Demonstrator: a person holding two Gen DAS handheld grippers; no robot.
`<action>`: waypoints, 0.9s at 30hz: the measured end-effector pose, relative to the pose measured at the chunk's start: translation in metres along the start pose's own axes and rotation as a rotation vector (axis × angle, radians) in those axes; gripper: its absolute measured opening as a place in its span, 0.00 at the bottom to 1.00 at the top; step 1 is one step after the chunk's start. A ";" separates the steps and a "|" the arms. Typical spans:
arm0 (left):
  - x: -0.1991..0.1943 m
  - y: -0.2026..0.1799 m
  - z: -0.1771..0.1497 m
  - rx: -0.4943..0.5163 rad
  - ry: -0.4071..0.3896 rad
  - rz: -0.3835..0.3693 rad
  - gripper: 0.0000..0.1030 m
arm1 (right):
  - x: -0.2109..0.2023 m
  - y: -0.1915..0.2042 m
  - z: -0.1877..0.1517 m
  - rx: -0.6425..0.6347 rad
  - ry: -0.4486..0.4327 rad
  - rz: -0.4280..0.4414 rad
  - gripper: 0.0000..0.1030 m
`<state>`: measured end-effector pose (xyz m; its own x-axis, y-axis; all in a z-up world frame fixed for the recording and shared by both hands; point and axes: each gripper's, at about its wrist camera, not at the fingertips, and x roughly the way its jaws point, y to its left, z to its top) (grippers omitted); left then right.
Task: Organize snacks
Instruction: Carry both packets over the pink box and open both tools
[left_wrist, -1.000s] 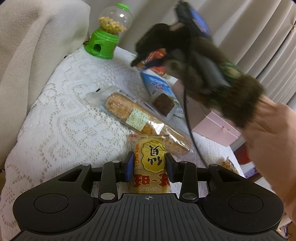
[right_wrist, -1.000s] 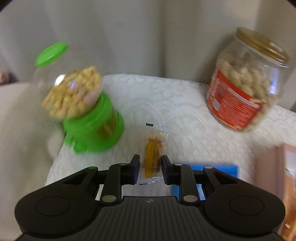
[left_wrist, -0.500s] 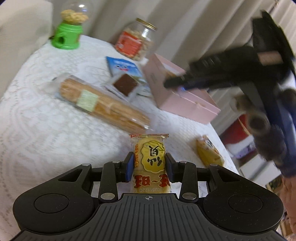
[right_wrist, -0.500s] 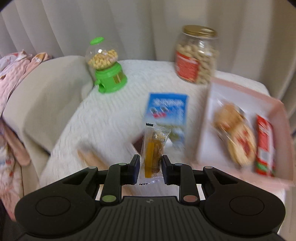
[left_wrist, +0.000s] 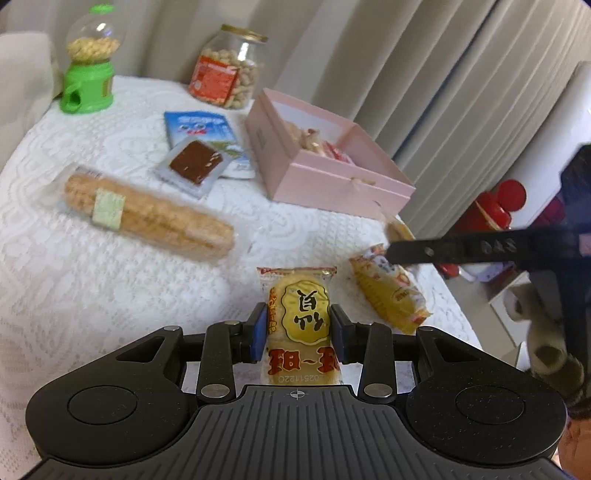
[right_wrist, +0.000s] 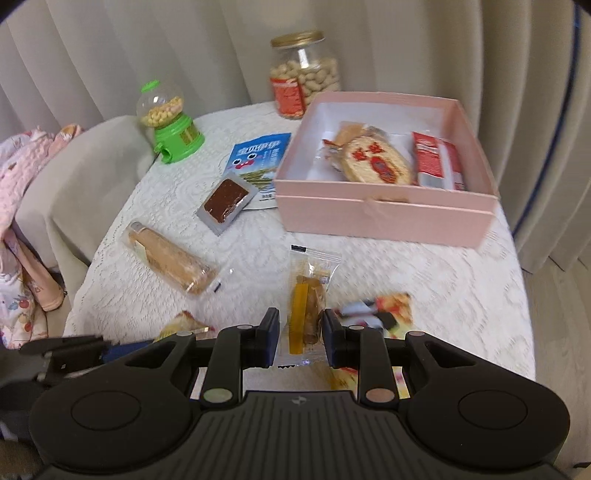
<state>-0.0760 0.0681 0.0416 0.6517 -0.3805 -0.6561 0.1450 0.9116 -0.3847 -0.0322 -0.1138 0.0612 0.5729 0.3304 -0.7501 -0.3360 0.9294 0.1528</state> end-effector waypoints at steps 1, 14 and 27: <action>-0.002 -0.006 0.004 0.010 -0.009 0.002 0.39 | -0.007 -0.004 -0.003 0.000 -0.013 0.002 0.24; -0.015 -0.117 0.116 0.340 -0.269 0.058 0.39 | -0.149 -0.057 0.022 -0.014 -0.458 -0.091 0.24; 0.077 -0.062 0.238 0.013 -0.208 -0.154 0.41 | -0.089 -0.089 0.080 -0.003 -0.413 -0.095 0.24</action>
<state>0.1425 0.0195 0.1699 0.7601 -0.4761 -0.4423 0.2628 0.8476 -0.4609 0.0071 -0.2126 0.1657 0.8525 0.2818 -0.4403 -0.2687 0.9587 0.0932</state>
